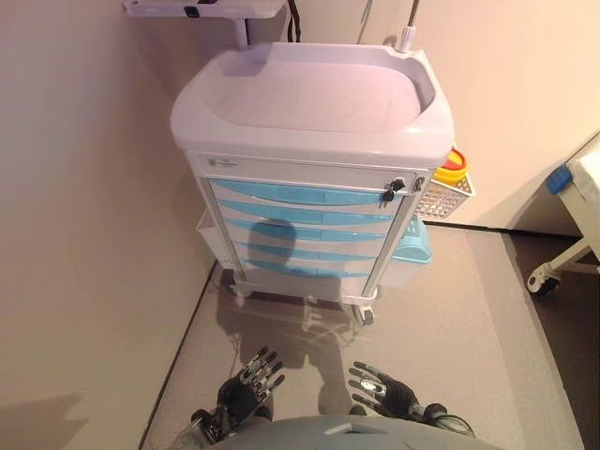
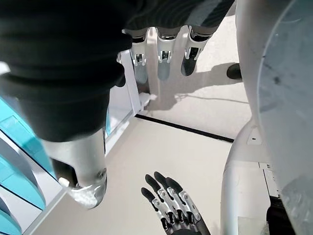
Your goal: Open the drawer and pick up the medicine
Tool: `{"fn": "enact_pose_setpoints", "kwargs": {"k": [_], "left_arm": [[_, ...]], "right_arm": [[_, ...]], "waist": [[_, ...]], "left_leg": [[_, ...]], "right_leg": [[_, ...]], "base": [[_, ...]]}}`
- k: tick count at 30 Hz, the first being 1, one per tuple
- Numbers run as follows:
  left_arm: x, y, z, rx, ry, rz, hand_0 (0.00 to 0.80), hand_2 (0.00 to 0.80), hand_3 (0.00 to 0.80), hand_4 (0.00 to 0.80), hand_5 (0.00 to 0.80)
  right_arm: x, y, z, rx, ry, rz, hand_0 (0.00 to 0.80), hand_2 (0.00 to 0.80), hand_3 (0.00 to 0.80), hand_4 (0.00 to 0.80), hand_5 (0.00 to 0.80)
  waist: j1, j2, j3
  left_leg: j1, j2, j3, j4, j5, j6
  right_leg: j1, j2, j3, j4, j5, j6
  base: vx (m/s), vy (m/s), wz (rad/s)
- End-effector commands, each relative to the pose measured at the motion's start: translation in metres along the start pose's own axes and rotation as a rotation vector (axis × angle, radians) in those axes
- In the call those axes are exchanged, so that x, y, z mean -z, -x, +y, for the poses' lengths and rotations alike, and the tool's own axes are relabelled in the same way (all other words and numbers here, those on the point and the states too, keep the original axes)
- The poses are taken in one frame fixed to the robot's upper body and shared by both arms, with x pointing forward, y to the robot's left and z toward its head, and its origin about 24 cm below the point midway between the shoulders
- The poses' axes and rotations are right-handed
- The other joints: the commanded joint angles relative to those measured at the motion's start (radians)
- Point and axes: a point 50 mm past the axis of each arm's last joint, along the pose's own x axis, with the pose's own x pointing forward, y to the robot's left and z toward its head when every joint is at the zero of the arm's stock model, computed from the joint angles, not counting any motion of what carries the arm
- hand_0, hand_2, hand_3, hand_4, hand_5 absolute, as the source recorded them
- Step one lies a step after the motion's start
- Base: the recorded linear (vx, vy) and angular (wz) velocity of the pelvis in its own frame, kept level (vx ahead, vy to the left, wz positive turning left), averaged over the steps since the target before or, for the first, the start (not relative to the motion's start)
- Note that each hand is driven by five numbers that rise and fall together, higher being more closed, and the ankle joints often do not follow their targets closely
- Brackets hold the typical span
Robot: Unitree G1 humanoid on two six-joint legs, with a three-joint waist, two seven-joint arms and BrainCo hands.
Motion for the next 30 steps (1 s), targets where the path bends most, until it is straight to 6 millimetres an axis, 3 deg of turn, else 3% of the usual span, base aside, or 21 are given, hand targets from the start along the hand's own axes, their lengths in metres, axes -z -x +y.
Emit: {"fn": "enact_pose_setpoints", "kwargs": {"k": [1, 5, 10, 15, 30], "left_arm": [[-0.005, -0.021, -0.017, 0.080, 0.102, -0.049, 0.000, 0.000, 0.000, 0.000, 0.000], [-0.010, -0.024, -0.020, 0.087, 0.108, -0.094, 0.000, 0.000, 0.000, 0.000, 0.000], [-0.028, -0.037, -0.041, 0.236, 0.158, -0.173, 0.000, 0.000, 0.000, 0.000, 0.000], [-0.049, -0.048, -0.065, 0.393, 0.224, -0.282, 0.000, 0.000, 0.000, 0.000, 0.000], [-0.128, -0.067, -0.146, 0.773, 0.348, -0.524, 0.000, 0.000, 0.000, 0.000, 0.000]], "right_arm": [[-0.022, -0.013, 0.010, -0.059, -0.013, -0.091, 0.000, 0.000, 0.000, 0.000, 0.000], [-0.025, -0.014, 0.011, -0.047, -0.023, -0.117, 0.000, 0.000, 0.000, 0.000, 0.000], [-0.042, -0.015, 0.012, -0.046, -0.029, -0.210, 0.000, 0.000, 0.000, 0.000, 0.000], [-0.050, -0.012, 0.012, -0.025, -0.057, -0.276, 0.000, 0.000, 0.000, 0.000, 0.000], [-0.080, -0.012, 0.021, -0.059, -0.020, -0.333, 0.000, 0.000, 0.000, 0.000, 0.000]], "waist": [[0.014, -0.016, 0.043], [0.010, -0.017, 0.074], [-0.003, -0.023, 0.165], [-0.017, -0.032, 0.251], [-0.066, -0.070, 0.354]], "left_leg": [[-0.044, -0.056, -0.050, 0.012, -0.042, 0.017], [-0.074, -0.042, -0.046, 0.033, -0.039, 0.018], [-0.184, -0.042, -0.059, 0.165, -0.063, 0.026], [-0.308, -0.044, -0.065, 0.319, -0.096, 0.038], [-0.553, -0.057, -0.052, 0.550, -0.143, 0.056]], "right_leg": [[-0.034, -0.002, 0.008, 0.070, -0.024, 0.053], [-0.078, -0.011, 0.012, 0.112, -0.034, 0.051], [-0.193, -0.017, 0.025, 0.248, -0.074, 0.034], [-0.335, -0.021, 0.034, 0.431, -0.121, 0.014], [-0.562, 0.002, 0.086, 0.606, -0.140, -0.009]], "base": [[0.034, 0.017, 0.00], [-0.011, 0.009, 0.00], [-0.100, 0.034, 0.02], [-0.062, 0.018, 0.07], [-0.016, 0.010, -0.01]]}}
